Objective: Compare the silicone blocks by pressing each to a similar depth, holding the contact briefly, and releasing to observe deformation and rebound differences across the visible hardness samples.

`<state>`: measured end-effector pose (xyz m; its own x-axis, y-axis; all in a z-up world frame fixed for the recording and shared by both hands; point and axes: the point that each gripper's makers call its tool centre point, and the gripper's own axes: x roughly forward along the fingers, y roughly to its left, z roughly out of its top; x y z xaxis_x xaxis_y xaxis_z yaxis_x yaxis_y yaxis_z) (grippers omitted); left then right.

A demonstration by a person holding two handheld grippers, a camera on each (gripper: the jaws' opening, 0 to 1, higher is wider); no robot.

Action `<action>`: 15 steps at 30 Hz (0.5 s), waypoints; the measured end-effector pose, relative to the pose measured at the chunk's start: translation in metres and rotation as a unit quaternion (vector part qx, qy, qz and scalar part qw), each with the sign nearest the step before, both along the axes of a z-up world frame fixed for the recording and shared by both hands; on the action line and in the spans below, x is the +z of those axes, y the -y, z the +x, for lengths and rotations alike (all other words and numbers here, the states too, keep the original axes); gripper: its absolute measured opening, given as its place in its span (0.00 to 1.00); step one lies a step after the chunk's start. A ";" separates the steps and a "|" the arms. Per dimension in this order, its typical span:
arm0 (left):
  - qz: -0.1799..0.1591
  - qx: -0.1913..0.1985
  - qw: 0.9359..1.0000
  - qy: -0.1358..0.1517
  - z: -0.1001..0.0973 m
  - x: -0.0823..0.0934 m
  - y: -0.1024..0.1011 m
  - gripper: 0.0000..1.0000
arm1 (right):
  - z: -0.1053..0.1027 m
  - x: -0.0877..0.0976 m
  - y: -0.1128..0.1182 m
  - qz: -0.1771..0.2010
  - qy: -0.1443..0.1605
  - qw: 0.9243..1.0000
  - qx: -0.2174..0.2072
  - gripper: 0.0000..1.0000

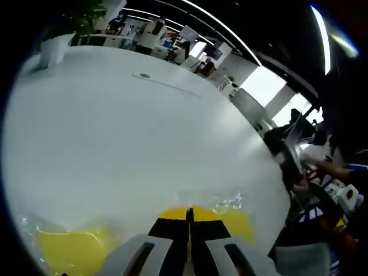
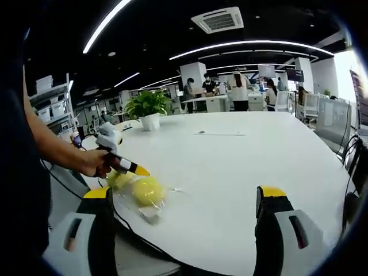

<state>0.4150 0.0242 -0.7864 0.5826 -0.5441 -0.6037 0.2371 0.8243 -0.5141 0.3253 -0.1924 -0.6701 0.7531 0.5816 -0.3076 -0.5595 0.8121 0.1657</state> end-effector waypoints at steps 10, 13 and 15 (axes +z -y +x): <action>0.008 0.002 1.000 0.002 0.003 -0.001 -0.005 0.00 | 0.000 -0.001 -0.001 0.001 -0.003 1.000 0.001 0.97; 0.017 -0.002 1.000 0.012 0.002 -0.001 -0.006 0.00 | 0.000 -0.002 -0.003 0.002 -0.002 1.000 0.001 0.97; 0.016 -0.004 1.000 0.015 0.002 -0.001 -0.006 0.00 | -0.001 -0.002 -0.004 0.002 -0.003 1.000 0.001 0.97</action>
<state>0.4173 0.0301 -0.7878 0.5965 -0.5291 -0.6035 0.2578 0.8384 -0.4802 0.3243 -0.1887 -0.6716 0.7506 0.5836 -0.3097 -0.5597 0.8108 0.1713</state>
